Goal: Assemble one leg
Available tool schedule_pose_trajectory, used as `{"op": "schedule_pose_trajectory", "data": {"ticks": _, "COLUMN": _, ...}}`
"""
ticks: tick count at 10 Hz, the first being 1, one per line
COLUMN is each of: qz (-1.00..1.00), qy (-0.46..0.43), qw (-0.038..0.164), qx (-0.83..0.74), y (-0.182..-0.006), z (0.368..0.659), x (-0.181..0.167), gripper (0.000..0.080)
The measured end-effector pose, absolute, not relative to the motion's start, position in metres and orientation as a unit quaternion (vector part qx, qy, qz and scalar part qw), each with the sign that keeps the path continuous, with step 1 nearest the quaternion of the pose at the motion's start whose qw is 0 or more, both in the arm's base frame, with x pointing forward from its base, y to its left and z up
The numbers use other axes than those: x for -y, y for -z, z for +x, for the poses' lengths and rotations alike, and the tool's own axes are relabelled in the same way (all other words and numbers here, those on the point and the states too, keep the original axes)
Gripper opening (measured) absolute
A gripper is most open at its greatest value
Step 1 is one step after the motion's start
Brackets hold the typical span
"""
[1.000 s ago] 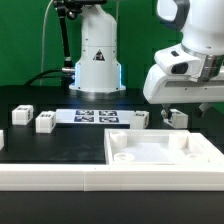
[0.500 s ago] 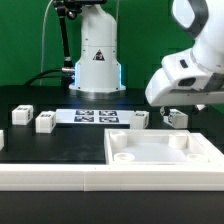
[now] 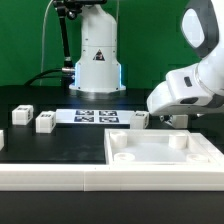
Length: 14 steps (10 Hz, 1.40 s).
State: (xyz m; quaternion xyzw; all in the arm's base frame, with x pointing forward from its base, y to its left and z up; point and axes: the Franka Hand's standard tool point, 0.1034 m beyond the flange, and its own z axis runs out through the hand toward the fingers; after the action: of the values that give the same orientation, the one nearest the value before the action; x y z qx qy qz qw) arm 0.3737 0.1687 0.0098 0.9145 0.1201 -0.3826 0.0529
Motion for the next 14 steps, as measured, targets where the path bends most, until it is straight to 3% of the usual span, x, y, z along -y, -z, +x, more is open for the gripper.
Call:
{"op": "schedule_pose_trajectory", "data": {"ticks": 2, "qz": 0.914, "qy": 0.385, "qw": 0.057, "qx": -0.115, "y": -0.008, "z": 0.371, "x": -0.169, "gripper": 0.0649}}
{"op": "schedule_pose_trajectory", "data": {"ticks": 4, "qz": 0.914, "qy": 0.385, "qw": 0.057, "qx": -0.115, "y": -0.008, "z": 0.372, "x": -0.169, "gripper": 0.0372}}
{"op": "schedule_pose_trajectory", "data": {"ticks": 5, "qz": 0.914, "qy": 0.385, "qw": 0.057, "qx": -0.115, "y": -0.008, "z": 0.372, "x": -0.169, "gripper": 0.0372}}
{"op": "schedule_pose_trajectory", "data": {"ticks": 6, "qz": 0.914, "qy": 0.385, "qw": 0.057, "qx": -0.115, "y": -0.008, "z": 0.372, "x": -0.169, "gripper": 0.0289}}
{"op": "schedule_pose_trajectory", "data": {"ticks": 11, "qz": 0.913, "qy": 0.387, "qw": 0.056, "qx": -0.116, "y": -0.012, "z": 0.374, "x": -0.168, "gripper": 0.0290}}
{"op": "schedule_pose_trajectory", "data": {"ticks": 14, "qz": 0.927, "qy": 0.352, "qw": 0.051, "qx": -0.115, "y": -0.070, "z": 0.403, "x": -0.162, "gripper": 0.0291}}
